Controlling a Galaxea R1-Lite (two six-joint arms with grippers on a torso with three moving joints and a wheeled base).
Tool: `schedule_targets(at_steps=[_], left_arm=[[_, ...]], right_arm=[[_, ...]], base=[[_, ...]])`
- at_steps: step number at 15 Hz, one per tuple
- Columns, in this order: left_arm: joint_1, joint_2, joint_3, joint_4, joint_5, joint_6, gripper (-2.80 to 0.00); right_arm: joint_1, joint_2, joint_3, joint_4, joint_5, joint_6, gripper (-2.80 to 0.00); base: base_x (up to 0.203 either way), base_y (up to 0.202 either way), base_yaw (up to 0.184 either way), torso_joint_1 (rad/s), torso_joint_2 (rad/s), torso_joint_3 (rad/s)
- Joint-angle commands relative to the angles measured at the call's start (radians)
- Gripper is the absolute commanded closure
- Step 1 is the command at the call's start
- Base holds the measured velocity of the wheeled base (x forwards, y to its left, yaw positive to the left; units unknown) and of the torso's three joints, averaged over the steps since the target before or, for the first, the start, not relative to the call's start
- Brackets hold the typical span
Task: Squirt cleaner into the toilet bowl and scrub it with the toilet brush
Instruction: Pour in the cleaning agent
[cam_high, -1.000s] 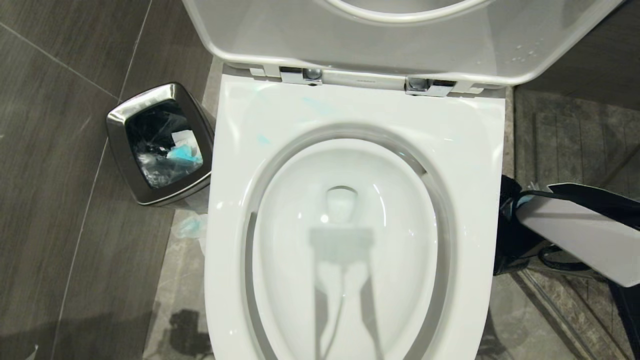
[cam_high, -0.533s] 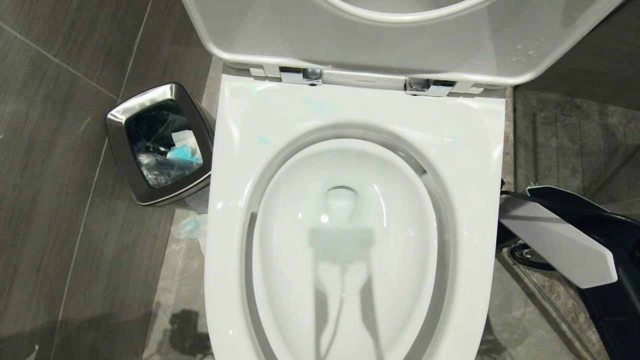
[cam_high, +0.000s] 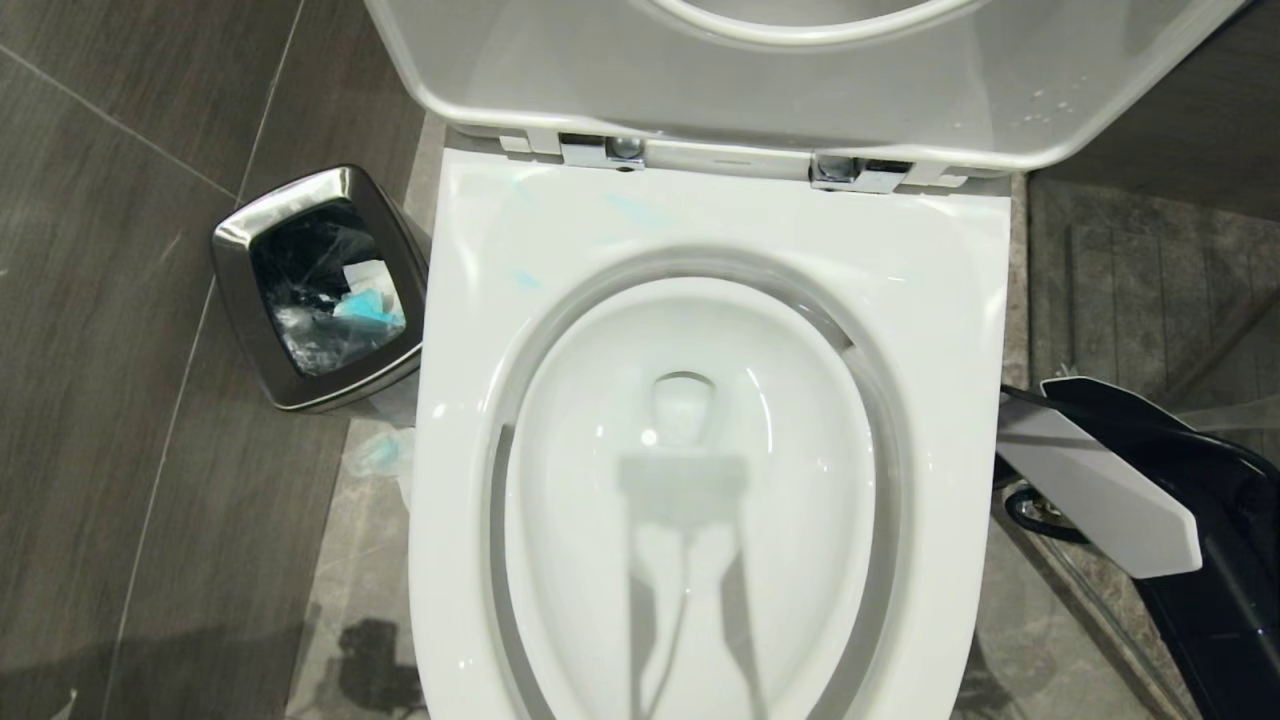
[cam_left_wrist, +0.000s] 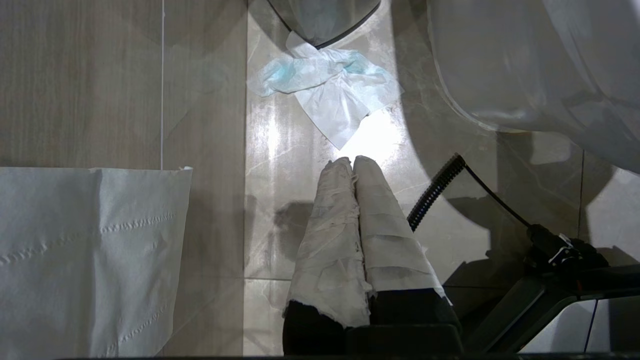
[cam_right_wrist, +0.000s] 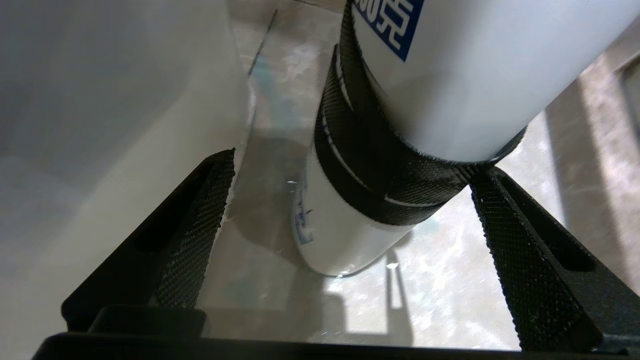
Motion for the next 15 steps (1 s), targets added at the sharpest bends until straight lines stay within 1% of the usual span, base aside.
schedule_targets(at_steps=[1,5,10,15], left_arm=[[0.000,0.000,0.002,0.000,0.000,-0.001,0.00],[0.000,0.000,0.002,0.000,0.000,0.001,0.00],[0.000,0.000,0.002,0.000,0.000,-0.001,0.00],[0.000,0.000,0.002,0.000,0.000,0.001,0.00]], right_arm=[[-0.013,0.001,-0.026,-0.010,-0.002,-0.018,-2.80],[-0.029,0.007,-0.060,-0.010,-0.002,-0.035,-2.80],[-0.030,0.056,-0.112,-0.010,0.000,-0.028,-2.80],[-0.029,0.120,-0.237,-0.010,0.003,-0.029,-2.80]], base=[[0.000,0.000,0.000,0.000,0.00,0.000],[0.000,0.000,0.000,0.000,0.00,0.000],[0.000,0.000,0.000,0.000,0.00,0.000],[0.000,0.000,0.000,0.000,0.00,0.000]])
